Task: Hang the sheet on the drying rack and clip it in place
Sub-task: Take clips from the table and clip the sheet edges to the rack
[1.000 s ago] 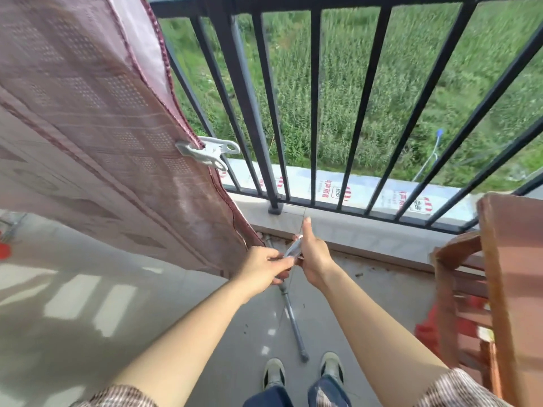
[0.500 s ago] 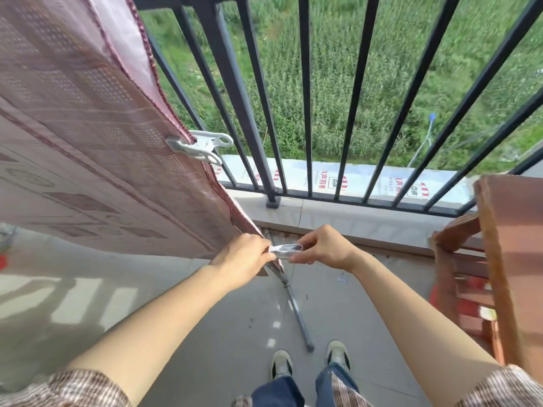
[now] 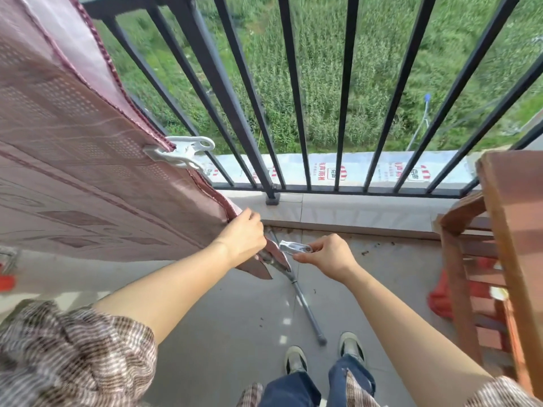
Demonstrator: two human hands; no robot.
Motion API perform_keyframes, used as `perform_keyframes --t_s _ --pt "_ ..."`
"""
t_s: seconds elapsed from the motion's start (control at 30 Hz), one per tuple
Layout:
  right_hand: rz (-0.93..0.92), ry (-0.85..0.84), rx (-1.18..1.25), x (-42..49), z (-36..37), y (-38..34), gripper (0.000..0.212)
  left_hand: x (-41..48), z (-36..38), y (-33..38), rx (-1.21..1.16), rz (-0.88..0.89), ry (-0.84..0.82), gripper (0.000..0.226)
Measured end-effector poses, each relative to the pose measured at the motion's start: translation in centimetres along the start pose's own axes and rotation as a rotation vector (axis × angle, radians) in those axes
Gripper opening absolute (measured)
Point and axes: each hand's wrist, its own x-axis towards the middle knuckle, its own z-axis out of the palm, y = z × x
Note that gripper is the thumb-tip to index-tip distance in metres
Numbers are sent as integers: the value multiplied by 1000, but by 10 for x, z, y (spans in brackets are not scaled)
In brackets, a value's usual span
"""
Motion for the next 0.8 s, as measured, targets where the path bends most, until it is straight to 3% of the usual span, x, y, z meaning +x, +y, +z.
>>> perform_keyframes --t_s 0.1,0.43,0.6,0.8 --pt "-66 34 -60 0 6 -6 27 -2 3 -3 -163 0 52 28" --pt "-238 70 -238 12 16 -30 35 1 11 -18 -339 -49 171 30" --pt "-268 47 -197 22 24 -39 69 2 5 -21 -538 -137 150 39" --pt "-234 39 -240 24 44 -44 29 3 3 -24 -624 -145 144 45"
